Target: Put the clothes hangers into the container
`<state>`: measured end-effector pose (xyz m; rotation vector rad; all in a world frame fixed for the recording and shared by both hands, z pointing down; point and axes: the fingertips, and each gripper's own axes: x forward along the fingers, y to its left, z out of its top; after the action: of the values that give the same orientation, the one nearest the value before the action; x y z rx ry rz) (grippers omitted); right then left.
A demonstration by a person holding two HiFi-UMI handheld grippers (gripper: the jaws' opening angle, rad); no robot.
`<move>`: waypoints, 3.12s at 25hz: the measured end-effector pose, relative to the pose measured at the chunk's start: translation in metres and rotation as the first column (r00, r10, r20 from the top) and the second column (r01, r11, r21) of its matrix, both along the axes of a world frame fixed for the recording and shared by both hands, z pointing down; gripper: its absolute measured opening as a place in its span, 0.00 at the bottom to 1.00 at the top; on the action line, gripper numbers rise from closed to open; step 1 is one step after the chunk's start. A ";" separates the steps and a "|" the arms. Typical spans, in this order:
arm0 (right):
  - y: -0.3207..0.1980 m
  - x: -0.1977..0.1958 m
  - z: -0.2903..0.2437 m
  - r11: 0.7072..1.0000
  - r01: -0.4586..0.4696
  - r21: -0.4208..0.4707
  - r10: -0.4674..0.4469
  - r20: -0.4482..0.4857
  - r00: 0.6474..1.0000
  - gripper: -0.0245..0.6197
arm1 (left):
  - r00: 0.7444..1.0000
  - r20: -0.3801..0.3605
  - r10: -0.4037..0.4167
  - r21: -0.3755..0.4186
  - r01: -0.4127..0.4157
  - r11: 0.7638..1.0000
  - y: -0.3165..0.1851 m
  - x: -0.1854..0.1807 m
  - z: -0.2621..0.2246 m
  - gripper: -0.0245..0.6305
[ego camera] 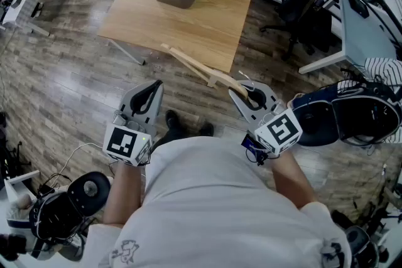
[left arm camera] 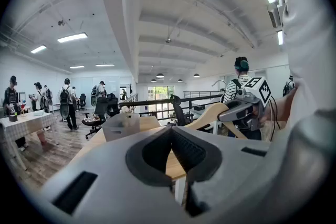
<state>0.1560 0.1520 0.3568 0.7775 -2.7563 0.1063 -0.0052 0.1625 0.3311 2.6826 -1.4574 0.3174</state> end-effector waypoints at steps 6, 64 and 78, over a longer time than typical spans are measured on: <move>-0.020 -0.005 0.007 1.000 0.005 0.001 -0.005 -0.008 1.000 0.13 | 1.000 -0.009 0.002 -0.003 -0.002 1.000 -0.018 -0.003 0.009 0.05; -0.275 -0.067 0.015 0.999 0.039 -0.014 -0.040 -0.058 0.997 0.13 | 0.997 -0.014 -0.070 -0.080 0.069 0.994 -0.231 -0.086 0.029 0.05; -0.332 -0.093 0.016 1.000 0.007 0.007 -0.006 -0.092 0.996 0.13 | 1.000 -0.009 -0.009 -0.115 0.008 0.993 -0.286 -0.102 0.041 0.05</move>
<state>0.0628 -0.1797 0.3730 0.7562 -2.6734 0.0573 -0.1070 -0.1232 0.3726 2.5835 -1.4027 0.3752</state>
